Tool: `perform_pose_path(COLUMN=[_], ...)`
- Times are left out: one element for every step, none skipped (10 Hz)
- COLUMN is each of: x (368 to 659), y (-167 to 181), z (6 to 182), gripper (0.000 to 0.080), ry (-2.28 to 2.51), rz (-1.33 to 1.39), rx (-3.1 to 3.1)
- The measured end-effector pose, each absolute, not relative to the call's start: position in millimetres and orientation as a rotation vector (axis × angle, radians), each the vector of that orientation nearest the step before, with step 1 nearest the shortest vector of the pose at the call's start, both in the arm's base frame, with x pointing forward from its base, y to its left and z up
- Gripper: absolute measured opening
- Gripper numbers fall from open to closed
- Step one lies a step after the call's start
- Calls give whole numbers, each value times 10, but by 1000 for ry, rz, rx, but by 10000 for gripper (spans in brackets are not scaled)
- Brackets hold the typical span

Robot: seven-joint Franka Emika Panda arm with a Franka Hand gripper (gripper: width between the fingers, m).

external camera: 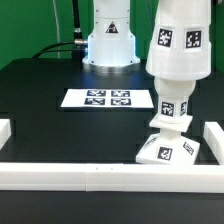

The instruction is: Assemble lamp

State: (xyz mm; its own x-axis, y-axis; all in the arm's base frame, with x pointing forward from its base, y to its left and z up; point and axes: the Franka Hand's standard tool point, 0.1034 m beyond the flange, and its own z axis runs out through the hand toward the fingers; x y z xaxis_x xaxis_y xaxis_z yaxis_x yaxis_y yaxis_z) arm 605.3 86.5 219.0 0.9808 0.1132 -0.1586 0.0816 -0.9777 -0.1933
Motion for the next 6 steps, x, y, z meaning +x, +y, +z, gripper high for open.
perform_pose_path(x=[5992, 5977, 5970, 5967, 5970, 5983], y=[888, 880, 857, 847, 848, 843], z=[2130, 2091, 2044, 1966, 1883, 1817], gripper=[44, 44, 44, 44, 44, 44], ry=[-149, -146, -144, -138, -135, -131], rz=[248, 243, 237, 230, 228, 220], rx=[-2943, -2945, -2947, -2950, -2952, -2954])
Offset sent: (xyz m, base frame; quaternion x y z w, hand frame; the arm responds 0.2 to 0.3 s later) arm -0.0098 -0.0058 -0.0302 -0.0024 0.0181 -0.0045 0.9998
